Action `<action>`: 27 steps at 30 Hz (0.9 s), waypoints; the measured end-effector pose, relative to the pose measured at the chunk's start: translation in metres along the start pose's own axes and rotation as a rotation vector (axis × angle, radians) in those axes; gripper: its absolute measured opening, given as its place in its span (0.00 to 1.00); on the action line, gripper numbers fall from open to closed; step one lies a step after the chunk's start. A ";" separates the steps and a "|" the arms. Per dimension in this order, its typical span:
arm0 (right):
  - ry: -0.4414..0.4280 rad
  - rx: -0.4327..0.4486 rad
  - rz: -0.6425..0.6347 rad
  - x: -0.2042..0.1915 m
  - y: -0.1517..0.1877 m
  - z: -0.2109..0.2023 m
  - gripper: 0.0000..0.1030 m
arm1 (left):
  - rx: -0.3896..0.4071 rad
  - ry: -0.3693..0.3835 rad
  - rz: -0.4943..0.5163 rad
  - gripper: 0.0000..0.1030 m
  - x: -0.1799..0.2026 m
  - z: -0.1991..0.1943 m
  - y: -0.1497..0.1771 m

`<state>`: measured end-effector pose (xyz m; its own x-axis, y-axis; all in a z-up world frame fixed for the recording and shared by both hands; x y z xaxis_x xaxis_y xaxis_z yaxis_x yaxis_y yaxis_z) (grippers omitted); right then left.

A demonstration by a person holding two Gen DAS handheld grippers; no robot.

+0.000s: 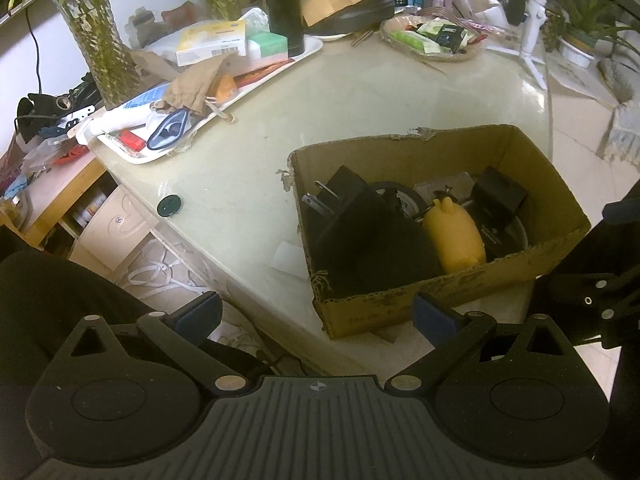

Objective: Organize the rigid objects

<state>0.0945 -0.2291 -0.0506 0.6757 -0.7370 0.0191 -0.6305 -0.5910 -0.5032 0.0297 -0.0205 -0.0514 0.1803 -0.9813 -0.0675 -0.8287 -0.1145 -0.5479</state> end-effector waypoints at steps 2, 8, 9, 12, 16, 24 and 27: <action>-0.001 -0.001 -0.006 -0.001 0.000 0.000 1.00 | 0.000 -0.001 -0.001 1.00 0.000 0.000 0.000; 0.006 -0.005 -0.012 -0.002 0.000 0.001 1.00 | -0.013 -0.003 0.003 1.00 0.000 0.003 0.001; 0.008 -0.004 -0.012 -0.002 0.000 0.001 1.00 | -0.015 -0.003 0.003 1.00 0.000 0.003 0.001; 0.009 0.001 -0.009 -0.001 0.000 0.000 1.00 | -0.020 -0.003 0.004 1.00 0.000 0.003 0.002; 0.013 0.001 -0.010 -0.002 0.000 0.000 1.00 | -0.022 -0.002 0.005 1.00 0.000 0.003 0.002; 0.013 0.007 -0.014 -0.003 -0.001 -0.001 1.00 | -0.029 0.013 0.024 1.00 0.004 0.004 0.003; 0.011 0.008 -0.012 -0.003 0.000 -0.001 1.00 | -0.027 0.014 0.032 1.00 0.006 0.003 0.004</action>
<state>0.0921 -0.2277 -0.0495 0.6788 -0.7335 0.0342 -0.6197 -0.5971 -0.5093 0.0294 -0.0263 -0.0564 0.1457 -0.9867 -0.0726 -0.8481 -0.0868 -0.5226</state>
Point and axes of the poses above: each gripper's, at about its wrist camera, not at the fingertips, and z roughly the way its jaws point, x to its right, y to its underside, the point moved 6 cm from there along z, roughly the way its jaws point, and after that the axes turned 3 degrees about -z, right-handed, at the moved point
